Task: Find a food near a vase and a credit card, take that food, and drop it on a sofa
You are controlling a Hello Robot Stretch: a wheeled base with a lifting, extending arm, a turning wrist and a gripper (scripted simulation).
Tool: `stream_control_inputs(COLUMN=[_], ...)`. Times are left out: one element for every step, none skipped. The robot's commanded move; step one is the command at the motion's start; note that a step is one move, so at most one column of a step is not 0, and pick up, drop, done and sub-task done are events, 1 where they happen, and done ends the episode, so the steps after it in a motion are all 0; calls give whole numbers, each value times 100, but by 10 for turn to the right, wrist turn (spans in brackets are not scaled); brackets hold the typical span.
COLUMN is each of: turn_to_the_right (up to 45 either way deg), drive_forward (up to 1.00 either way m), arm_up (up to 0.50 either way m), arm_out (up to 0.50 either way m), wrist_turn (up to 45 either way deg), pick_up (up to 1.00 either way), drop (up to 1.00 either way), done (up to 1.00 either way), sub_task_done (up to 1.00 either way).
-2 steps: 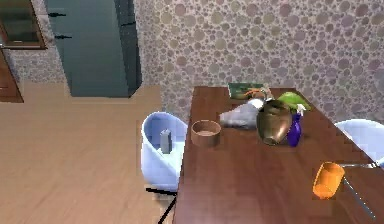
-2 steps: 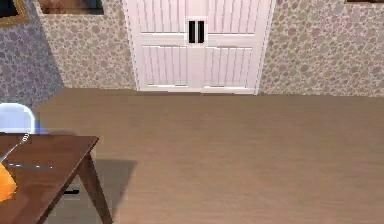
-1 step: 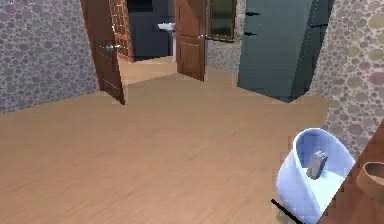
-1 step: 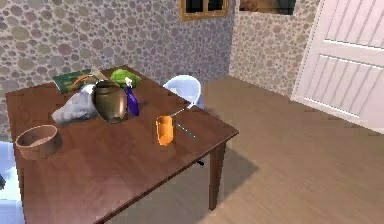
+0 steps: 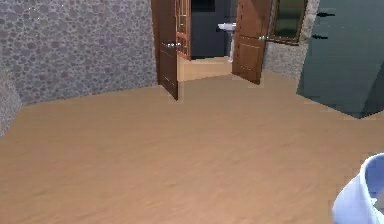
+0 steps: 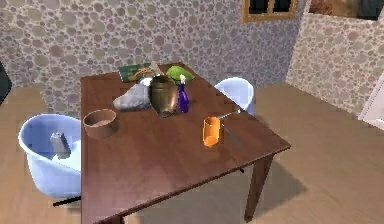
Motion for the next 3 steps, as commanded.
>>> stream_control_inputs(turn_to_the_right=[0,450,450], drive_forward=[60,0,0], arm_up=[0,0,0], arm_out=[0,0,0], wrist_turn=[0,0,0], pick_up=[0,0,0], drop=[0,0,0], done=[0,0,0], sub_task_done=[0,0,0])
